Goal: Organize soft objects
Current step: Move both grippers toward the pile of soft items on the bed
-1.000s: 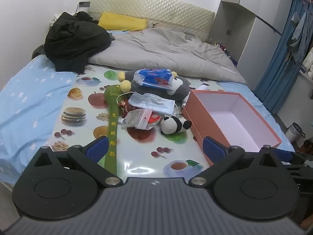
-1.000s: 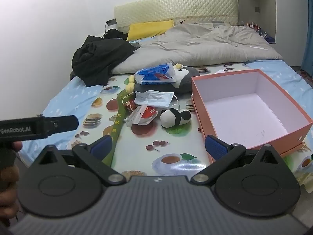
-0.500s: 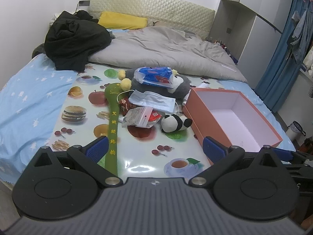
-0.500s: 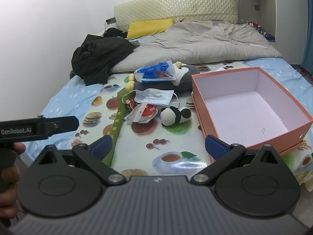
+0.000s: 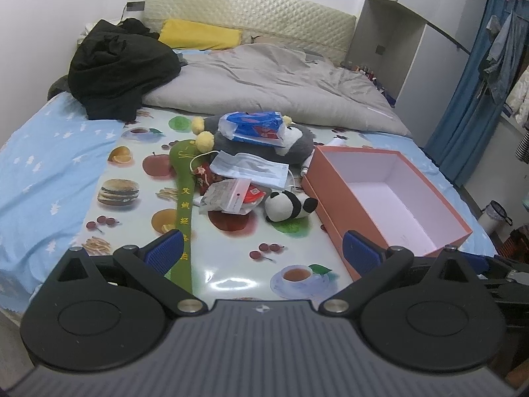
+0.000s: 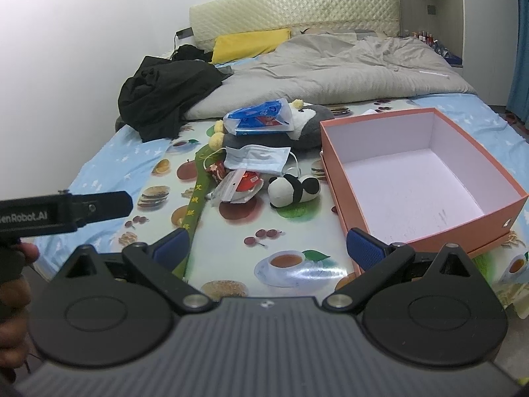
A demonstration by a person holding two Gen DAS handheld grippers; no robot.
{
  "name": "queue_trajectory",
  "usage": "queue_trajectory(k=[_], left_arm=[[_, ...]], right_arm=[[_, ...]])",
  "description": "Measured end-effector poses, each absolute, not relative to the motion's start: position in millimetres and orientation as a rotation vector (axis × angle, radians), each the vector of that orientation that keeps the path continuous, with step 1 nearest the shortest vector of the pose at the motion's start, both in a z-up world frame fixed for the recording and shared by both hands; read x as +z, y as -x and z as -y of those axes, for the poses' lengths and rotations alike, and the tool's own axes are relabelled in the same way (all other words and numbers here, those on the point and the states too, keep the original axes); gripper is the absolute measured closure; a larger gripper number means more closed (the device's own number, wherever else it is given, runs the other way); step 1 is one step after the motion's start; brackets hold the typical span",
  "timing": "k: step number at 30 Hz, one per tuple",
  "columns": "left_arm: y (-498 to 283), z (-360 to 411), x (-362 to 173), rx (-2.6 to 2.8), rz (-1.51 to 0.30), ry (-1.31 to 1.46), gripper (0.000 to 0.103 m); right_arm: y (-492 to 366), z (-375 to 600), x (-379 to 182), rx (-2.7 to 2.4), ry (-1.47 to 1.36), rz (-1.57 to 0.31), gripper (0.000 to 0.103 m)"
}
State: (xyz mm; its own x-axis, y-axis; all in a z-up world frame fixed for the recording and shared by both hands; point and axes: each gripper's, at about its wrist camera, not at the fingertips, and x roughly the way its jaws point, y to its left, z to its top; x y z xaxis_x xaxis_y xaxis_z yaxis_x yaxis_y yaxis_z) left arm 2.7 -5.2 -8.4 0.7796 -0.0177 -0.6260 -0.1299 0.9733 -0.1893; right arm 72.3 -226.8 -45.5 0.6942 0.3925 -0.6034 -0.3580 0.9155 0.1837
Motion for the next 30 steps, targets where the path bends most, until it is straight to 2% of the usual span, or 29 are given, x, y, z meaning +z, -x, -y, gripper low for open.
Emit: queue_trajectory(k=[30], left_arm=[[-5.7,9.3,-14.3,0.039,-0.697,0.219,0.000]], right_arm=[[-67.3,229.6,-46.7,0.418,-0.067,-0.698,0.000]])
